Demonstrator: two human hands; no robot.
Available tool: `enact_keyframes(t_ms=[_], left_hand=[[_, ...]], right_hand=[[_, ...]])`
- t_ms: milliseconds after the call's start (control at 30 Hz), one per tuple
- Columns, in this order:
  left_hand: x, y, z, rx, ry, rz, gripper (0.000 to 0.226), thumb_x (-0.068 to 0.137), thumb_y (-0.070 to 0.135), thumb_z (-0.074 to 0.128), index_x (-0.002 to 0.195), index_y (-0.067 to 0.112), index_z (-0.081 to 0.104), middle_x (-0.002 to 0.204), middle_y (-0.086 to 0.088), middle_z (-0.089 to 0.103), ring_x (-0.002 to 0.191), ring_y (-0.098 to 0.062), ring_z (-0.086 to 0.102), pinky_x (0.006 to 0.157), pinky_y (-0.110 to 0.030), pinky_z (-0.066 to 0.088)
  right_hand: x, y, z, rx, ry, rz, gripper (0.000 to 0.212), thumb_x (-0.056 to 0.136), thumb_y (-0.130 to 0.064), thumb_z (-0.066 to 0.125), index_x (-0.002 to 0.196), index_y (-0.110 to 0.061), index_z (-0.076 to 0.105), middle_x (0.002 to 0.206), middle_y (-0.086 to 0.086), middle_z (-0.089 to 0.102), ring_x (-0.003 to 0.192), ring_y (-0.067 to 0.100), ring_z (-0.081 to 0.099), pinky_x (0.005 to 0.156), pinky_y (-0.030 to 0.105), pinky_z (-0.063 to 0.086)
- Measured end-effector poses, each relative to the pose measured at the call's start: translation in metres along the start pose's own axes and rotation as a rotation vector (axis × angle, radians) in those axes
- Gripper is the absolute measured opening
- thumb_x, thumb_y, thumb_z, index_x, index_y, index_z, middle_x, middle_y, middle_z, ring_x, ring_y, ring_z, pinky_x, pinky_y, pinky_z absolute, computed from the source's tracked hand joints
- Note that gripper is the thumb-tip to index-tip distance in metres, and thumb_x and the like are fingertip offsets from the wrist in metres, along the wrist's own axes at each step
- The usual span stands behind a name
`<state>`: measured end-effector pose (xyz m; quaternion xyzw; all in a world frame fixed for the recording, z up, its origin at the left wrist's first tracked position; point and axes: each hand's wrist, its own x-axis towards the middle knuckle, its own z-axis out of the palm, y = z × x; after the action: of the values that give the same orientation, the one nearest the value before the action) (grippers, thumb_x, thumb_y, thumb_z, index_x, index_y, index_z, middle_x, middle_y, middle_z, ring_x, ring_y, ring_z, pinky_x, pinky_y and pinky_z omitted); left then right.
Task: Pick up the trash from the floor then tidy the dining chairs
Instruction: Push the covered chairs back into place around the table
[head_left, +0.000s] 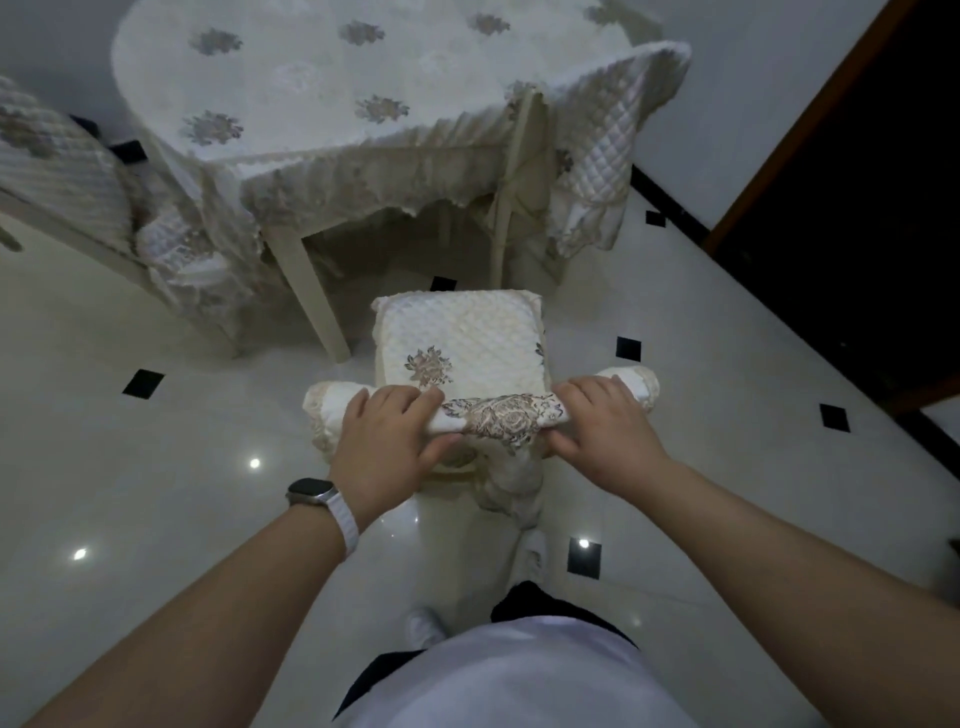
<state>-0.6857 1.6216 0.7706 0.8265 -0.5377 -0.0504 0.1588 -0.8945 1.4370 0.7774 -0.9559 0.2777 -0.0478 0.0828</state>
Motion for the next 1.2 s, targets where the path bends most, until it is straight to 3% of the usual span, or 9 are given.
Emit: enact_keyframes(t_ms=[133,267,467,700,933,1067,1200], left_hand=[[0.012,-0.010,-0.002,0.015,0.019,0.105,0.055,0.082,0.067,0.047,0.101,0.018,0.064,0.087,0.001,0.063,0.081,-0.026,0.060,0.079,-0.040,0.046],[0.018,-0.016,-0.005,0.033,0.030,0.164,0.055,0.082,0.068,0.048,0.097,0.018,0.065,0.084,0.000,0.062,0.077,-0.026,0.059,0.072,-0.036,0.043],[0.025,-0.019,-0.004,0.030,0.063,0.155,0.053,0.079,0.062,0.056,0.100,0.015,0.069,0.087,-0.001,0.064,0.078,-0.025,0.060,0.073,-0.034,0.044],[0.070,-0.023,-0.018,-0.019,0.139,0.054,0.054,0.080,0.059,0.057,0.103,0.012,0.071,0.091,-0.003,0.066,0.082,-0.027,0.061,0.074,-0.037,0.046],[0.111,-0.013,-0.020,-0.047,0.207,-0.004,0.052,0.082,0.057,0.060,0.106,0.012,0.071,0.094,-0.004,0.067,0.084,-0.030,0.061,0.076,-0.041,0.049],[0.131,-0.009,-0.019,-0.054,0.222,-0.026,0.065,0.088,0.070,0.047,0.107,0.013,0.071,0.095,-0.004,0.067,0.084,-0.030,0.062,0.076,-0.045,0.050],[0.150,-0.003,-0.019,-0.033,0.259,-0.033,0.065,0.090,0.069,0.045,0.107,0.011,0.070,0.091,-0.004,0.065,0.080,-0.030,0.060,0.073,-0.044,0.048]], right_hand=[[0.005,0.012,0.008,0.035,0.097,-0.118,0.047,0.084,-0.045,0.051,0.109,-0.007,0.066,0.104,0.010,0.066,0.092,0.031,0.060,0.093,0.046,0.045],[0.014,0.020,0.012,0.022,0.166,-0.213,0.046,0.081,-0.047,0.052,0.102,-0.009,0.068,0.097,0.008,0.066,0.084,0.031,0.060,0.081,0.044,0.048],[0.038,0.039,0.017,0.024,0.150,-0.373,0.044,0.081,-0.052,0.055,0.102,-0.014,0.062,0.092,0.006,0.063,0.078,0.029,0.060,0.069,0.039,0.050],[0.094,0.053,0.005,0.135,0.296,-0.395,0.042,0.079,-0.048,0.061,0.096,-0.011,0.070,0.085,0.005,0.064,0.071,0.027,0.058,0.061,0.036,0.048],[0.143,0.081,-0.008,0.137,0.369,-0.461,0.042,0.079,-0.050,0.062,0.093,-0.013,0.071,0.084,0.004,0.064,0.071,0.026,0.055,0.063,0.032,0.043],[0.164,0.097,-0.015,0.167,0.369,-0.479,0.040,0.079,-0.051,0.063,0.093,-0.014,0.071,0.084,0.003,0.064,0.072,0.027,0.056,0.061,0.033,0.044],[0.186,0.108,-0.023,0.178,0.361,-0.502,0.041,0.079,-0.051,0.063,0.094,-0.015,0.072,0.084,0.002,0.064,0.072,0.026,0.056,0.062,0.032,0.043]])
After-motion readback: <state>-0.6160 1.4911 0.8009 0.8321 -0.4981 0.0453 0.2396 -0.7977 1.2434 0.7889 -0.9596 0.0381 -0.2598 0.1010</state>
